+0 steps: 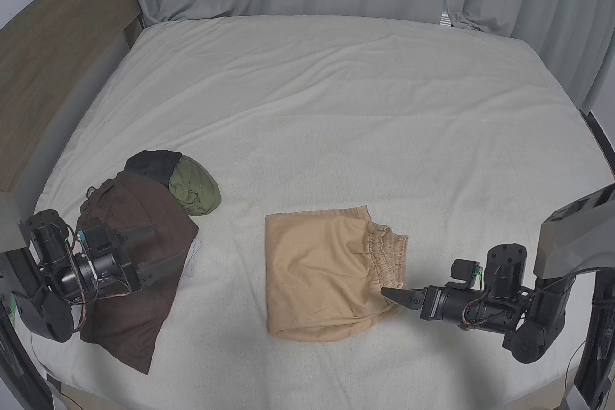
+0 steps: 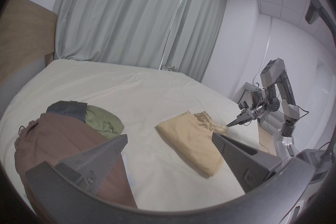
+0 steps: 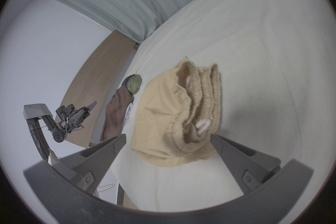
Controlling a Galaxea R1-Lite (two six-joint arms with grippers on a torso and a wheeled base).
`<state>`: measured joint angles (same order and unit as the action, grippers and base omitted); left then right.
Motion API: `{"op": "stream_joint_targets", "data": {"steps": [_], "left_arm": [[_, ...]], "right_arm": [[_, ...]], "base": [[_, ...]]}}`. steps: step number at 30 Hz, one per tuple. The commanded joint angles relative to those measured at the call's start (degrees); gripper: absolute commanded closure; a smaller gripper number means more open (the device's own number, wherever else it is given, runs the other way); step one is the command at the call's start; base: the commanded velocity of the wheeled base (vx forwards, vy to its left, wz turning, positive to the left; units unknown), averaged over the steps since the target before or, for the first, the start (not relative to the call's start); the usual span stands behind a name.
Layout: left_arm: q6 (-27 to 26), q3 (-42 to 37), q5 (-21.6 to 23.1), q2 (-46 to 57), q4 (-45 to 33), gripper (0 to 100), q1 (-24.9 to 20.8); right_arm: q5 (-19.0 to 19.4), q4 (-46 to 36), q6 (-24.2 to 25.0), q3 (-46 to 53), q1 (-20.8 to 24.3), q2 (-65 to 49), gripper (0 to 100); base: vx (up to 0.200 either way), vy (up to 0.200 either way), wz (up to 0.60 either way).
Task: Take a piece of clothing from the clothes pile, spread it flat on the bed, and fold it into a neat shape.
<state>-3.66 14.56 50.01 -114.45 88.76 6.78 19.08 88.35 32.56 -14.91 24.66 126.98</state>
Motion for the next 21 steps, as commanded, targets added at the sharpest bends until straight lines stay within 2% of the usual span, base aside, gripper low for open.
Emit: {"op": "stream_joint_targets", "data": {"steps": [1, 12, 17, 18, 21], "left_arm": [[-0.7, -0.4, 0.1, -3.1, 0.0, 0, 1.0], [-0.9, -0.7, 0.1, -2.5, 0.1, 0, 1.0], [-0.9, -0.8, 0.1, -2.3, 0.1, 0, 1.0], [-1.0, -0.8, 0.1, -2.3, 0.1, 0, 1.1], [-1.0, -0.8, 0.1, -2.3, 0.1, 0, 1.8]], "right_arm": [[-0.2, 0.1, -0.4, -0.3, -0.8, 4.9, 0], [-0.8, 0.2, 0.7, -5.1, -1.8, 12.4, 0], [-1.9, 0.2, 4.8, -7.8, -1.0, 14.2, 0], [-2.2, 0.2, 7.3, -9.4, 0.1, 14.3, 0], [-3.1, 0.2, 9.9, -11.9, 2.1, 14.4, 0]], "base": [[0.000, 0.000, 0.00], [0.000, 0.000, 0.00], [0.000, 0.000, 0.00], [0.000, 0.000, 0.00], [0.000, 0.000, 0.00]]}}
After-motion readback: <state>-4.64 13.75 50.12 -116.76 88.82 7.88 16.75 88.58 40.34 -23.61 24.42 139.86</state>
